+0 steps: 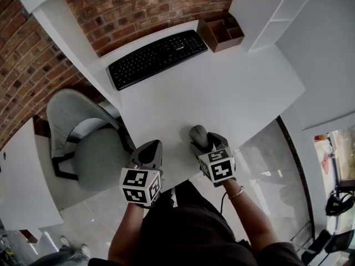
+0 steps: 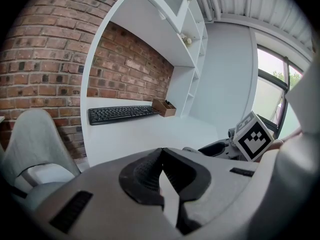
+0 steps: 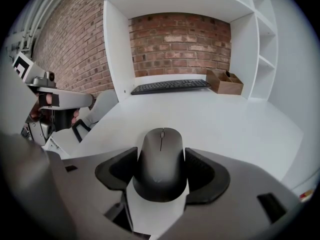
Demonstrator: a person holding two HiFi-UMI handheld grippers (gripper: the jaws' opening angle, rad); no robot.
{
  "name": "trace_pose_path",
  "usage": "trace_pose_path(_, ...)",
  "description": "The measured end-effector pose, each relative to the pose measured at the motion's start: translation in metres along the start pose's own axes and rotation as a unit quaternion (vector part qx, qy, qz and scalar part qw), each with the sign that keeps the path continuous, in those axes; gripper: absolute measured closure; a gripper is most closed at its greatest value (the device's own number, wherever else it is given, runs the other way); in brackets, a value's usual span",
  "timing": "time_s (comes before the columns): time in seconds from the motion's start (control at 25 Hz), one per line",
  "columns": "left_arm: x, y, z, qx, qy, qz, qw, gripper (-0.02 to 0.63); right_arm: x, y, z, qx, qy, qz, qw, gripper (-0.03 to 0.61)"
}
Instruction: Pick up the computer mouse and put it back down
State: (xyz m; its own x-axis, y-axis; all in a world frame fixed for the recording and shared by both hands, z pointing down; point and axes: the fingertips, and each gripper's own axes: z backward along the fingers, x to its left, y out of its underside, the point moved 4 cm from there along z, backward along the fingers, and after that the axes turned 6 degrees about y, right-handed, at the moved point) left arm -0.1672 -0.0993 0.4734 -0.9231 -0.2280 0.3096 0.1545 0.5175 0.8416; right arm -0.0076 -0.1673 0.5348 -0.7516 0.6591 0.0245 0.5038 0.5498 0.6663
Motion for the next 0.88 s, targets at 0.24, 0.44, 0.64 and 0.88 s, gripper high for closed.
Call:
trace_pose_path(0.24, -0.007, -0.005, -0.006, -0.001, 0.017, -0.015, 0.9997, 0.604, -0.018, 0.000, 0.010, -0.008, 0.018, -0.021, 1.000, 0.285)
trace_pose_path(0.44, -0.016, -0.012, -0.016, -0.002, 0.036, -0.026, 0.9990, 0.604, -0.044, 0.001, 0.018, -0.013, 0.047, -0.030, 0.998, 0.285)
trace_pose_path(0.64, -0.030, -0.019, -0.029, -0.001, 0.055, -0.038, 0.9977, 0.604, -0.076, 0.001, 0.026, -0.017, 0.071, -0.040, 0.997, 0.285)
trace_pose_path(0.88, -0.043, -0.023, -0.047, 0.008, 0.076, -0.055, 0.9956, 0.604, -0.119, -0.005, 0.031, -0.022, 0.100, -0.040, 0.994, 0.284)
